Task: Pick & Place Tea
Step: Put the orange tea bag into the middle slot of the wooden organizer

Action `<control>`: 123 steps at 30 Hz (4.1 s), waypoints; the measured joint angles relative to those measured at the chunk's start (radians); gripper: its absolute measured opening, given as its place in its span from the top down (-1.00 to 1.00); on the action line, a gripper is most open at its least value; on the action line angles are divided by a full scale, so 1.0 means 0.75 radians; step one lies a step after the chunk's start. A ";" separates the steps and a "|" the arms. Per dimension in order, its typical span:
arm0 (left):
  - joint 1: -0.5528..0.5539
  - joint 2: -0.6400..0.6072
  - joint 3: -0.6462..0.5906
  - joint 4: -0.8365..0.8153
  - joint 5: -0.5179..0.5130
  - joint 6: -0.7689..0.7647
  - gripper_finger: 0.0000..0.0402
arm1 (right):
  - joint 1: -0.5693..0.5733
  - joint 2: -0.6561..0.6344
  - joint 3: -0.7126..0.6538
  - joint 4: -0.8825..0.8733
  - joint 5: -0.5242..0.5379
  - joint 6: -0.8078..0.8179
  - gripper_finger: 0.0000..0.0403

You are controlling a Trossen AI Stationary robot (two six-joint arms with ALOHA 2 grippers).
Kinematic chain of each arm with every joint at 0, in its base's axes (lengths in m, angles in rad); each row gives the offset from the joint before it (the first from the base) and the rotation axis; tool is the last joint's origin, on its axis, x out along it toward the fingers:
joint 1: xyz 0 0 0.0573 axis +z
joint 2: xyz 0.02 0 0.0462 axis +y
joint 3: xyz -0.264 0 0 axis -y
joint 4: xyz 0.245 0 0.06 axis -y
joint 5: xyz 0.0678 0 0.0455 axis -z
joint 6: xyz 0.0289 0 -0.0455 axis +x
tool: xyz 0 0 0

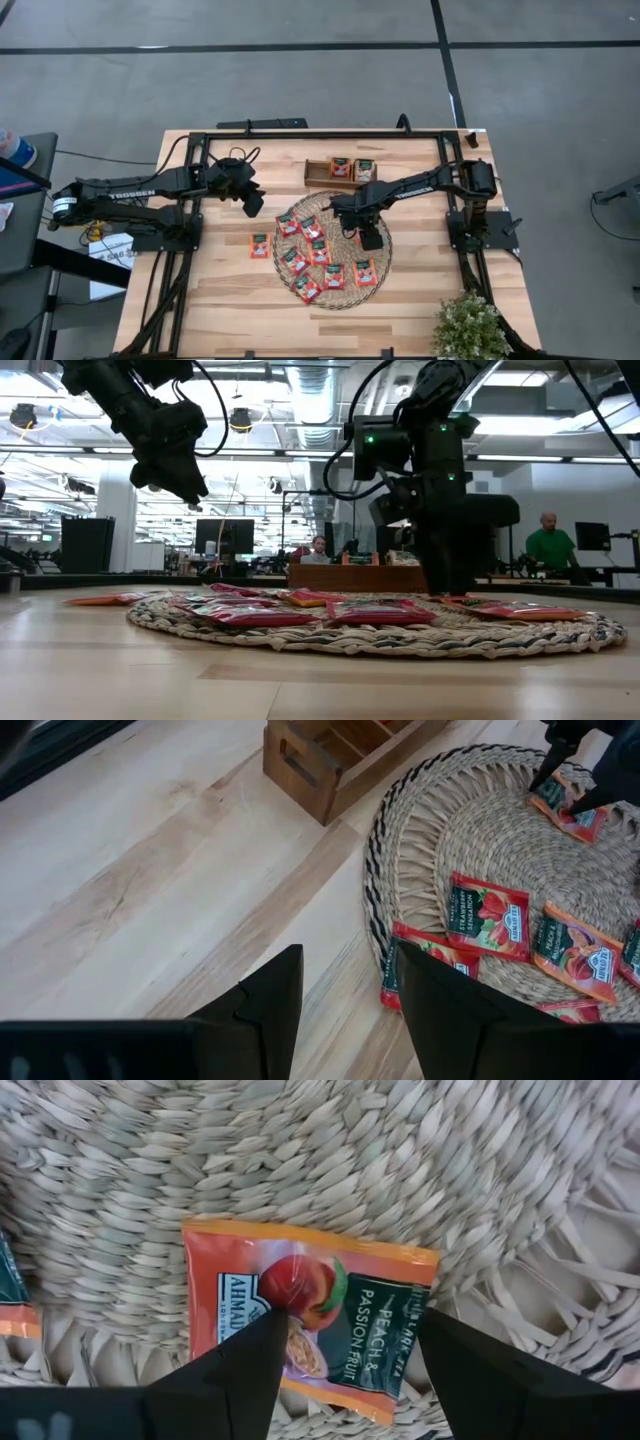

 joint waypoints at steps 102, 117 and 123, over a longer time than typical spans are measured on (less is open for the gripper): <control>0.000 0.002 -0.001 0.013 -0.026 -0.033 0.25 | -0.295 0.028 0.322 0.263 0.853 -0.414 1.00; 0.001 0.002 -0.001 0.016 -0.040 -0.034 0.25 | -0.302 0.025 0.339 0.174 0.916 -0.383 1.00; 0.001 0.002 -0.001 0.019 -0.040 -0.034 0.25 | -0.299 0.025 0.339 0.157 0.881 -0.318 1.00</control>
